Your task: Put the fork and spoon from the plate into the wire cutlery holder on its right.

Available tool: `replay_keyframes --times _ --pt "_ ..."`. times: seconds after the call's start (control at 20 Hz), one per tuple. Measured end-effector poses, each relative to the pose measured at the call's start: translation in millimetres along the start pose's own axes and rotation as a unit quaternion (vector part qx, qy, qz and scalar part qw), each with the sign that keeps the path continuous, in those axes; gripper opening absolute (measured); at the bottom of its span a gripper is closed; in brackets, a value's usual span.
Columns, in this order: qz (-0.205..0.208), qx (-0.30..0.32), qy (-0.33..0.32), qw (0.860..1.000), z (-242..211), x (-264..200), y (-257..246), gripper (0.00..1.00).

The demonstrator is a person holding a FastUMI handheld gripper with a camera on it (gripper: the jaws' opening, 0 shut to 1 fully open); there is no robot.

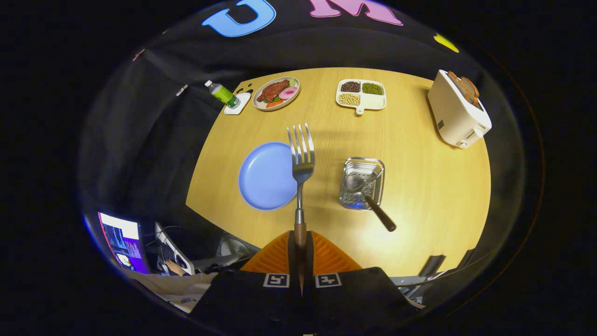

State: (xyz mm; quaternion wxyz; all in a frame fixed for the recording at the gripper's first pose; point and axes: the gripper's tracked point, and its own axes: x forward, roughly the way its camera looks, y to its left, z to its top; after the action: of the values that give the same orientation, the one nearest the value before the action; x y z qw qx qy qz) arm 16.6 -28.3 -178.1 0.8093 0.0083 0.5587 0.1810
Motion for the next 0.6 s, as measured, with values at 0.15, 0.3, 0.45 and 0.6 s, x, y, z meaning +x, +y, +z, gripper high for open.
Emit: replay_keyframes --times 0.15,0.3,0.45,0.6 --pt "-0.010 -0.022 0.044 0.999 10 -10 -23 0.06" --pt "-0.017 -0.038 0.097 0.994 17 -13 -44 0.05" --pt "-0.026 -0.037 0.166 0.985 12 -2 -64 0.05" --pt "-0.036 -0.051 0.212 0.975 11 11 -81 0.06"
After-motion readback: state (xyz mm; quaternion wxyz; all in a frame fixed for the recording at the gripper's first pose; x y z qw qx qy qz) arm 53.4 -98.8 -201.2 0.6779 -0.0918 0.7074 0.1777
